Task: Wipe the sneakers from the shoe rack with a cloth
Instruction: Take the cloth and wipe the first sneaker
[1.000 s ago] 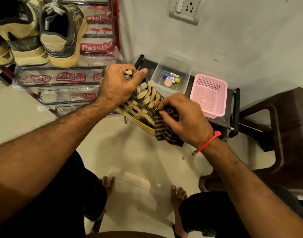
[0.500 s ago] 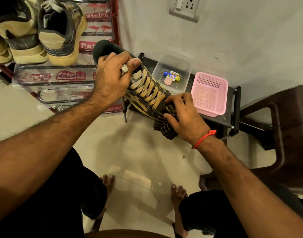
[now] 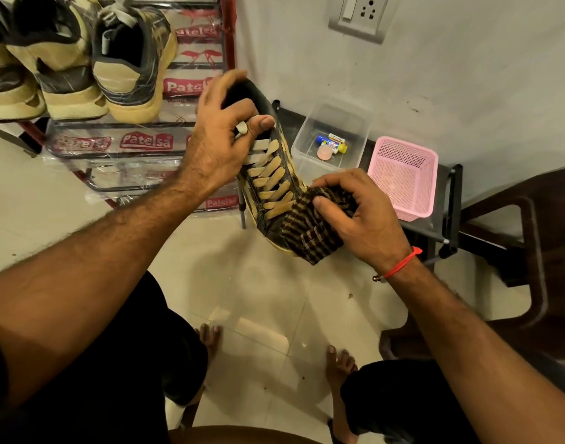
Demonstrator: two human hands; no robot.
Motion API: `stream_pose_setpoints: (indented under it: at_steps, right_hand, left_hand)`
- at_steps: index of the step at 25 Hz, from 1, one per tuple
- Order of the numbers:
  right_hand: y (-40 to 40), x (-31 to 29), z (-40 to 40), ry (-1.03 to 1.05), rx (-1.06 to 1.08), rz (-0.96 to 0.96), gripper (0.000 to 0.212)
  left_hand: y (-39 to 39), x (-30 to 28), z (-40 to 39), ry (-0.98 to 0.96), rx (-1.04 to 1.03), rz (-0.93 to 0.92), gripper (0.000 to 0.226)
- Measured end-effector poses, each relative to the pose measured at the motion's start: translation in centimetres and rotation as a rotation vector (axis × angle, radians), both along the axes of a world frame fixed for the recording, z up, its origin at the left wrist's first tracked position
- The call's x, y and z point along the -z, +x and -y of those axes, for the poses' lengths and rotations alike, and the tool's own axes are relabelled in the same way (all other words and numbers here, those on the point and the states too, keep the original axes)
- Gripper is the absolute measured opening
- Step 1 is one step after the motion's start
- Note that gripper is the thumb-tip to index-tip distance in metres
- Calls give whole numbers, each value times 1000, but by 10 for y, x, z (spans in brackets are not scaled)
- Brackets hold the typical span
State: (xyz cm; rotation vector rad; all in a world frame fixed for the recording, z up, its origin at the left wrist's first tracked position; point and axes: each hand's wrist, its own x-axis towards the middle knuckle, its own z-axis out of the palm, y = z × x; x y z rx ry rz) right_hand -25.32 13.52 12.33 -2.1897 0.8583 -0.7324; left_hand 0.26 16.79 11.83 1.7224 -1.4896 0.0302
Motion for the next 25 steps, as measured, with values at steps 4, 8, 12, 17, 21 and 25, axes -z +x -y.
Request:
stream_pose_setpoints:
  at_steps: [4,8,12,17,21,25]
  right_hand:
    - [6,0,-3,-81,17,52,29]
    - [14,0,-29,-144,-121,-216,62]
    - [21,1,-49,-284,-222,-375,42]
    - [14,-7,-26,-322,-2,-404,31]
    - [33,1,-74,-530,-111,-485,29]
    - [23,-2,-31,-403,74,-495,27]
  left_hand:
    - [-9,5,4,-35,56,-93,41]
    - [-9,0,5,-11,-105,-172,55]
    - [-9,-1,4,95,-190,-98,61]
    - [-13,-7,5,99,-291,8,45]
    - [-25,-2,10,146,-328,63,41]
    - [-23,-5,10,178,-335,55,40]
